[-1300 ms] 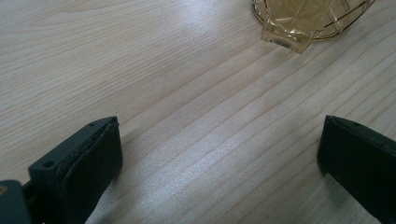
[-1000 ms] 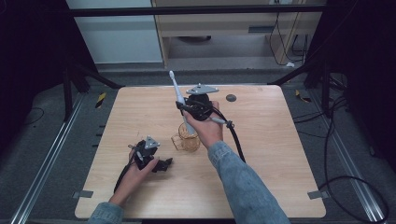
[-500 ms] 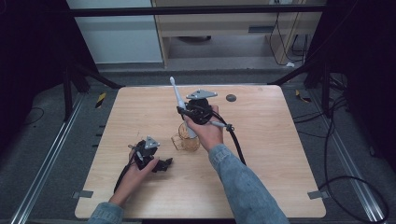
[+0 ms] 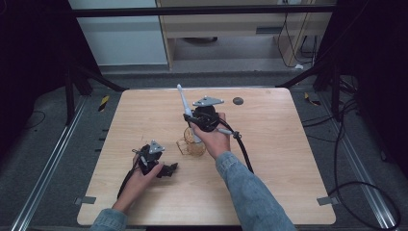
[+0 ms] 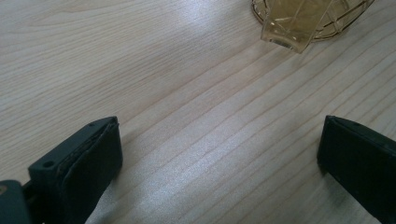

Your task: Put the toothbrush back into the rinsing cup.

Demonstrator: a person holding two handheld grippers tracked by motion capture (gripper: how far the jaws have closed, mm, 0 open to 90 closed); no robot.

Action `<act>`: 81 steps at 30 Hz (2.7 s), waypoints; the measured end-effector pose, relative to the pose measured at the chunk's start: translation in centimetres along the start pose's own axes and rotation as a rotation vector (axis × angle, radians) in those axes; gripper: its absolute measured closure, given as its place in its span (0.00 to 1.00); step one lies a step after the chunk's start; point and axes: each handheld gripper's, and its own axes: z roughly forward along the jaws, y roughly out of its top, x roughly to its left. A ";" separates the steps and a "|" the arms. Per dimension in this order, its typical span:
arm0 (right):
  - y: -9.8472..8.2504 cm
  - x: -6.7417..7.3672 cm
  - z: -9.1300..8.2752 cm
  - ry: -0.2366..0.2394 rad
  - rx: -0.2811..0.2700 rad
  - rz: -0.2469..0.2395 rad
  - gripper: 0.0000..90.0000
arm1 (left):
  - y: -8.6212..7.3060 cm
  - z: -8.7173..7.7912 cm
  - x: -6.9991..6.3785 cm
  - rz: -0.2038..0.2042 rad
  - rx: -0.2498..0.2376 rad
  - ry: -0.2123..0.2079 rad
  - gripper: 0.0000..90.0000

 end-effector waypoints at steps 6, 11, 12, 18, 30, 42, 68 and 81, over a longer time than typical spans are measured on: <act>-0.2 0.2 0.2 0.003 0.007 -0.007 0.74 | 0.0 0.0 0.0 0.000 0.000 0.000 0.00; -0.6 0.3 0.3 0.006 0.020 -0.002 0.74 | 0.0 0.0 0.0 0.000 0.000 0.000 0.00; -0.7 0.2 0.3 0.004 0.019 -0.005 0.74 | 0.0 0.0 0.0 0.000 0.000 0.000 0.00; -1.3 -0.1 0.1 0.000 0.021 0.002 0.74 | 0.0 0.0 0.0 -0.001 -0.001 0.000 0.00; -1.7 -0.1 0.1 -0.005 0.037 -0.006 0.74 | 0.0 0.0 0.0 -0.001 -0.001 0.000 0.00; -2.0 0.0 0.1 -0.008 0.061 -0.021 0.74 | 0.0 0.0 0.0 -0.001 0.000 0.000 0.00; -2.8 0.0 0.4 -0.013 0.102 -0.033 0.74 | 0.0 0.0 0.0 -0.001 -0.001 -0.001 0.00; -2.9 0.0 0.4 -0.012 0.119 -0.040 0.74 | 0.0 0.0 0.0 0.000 -0.002 -0.001 0.00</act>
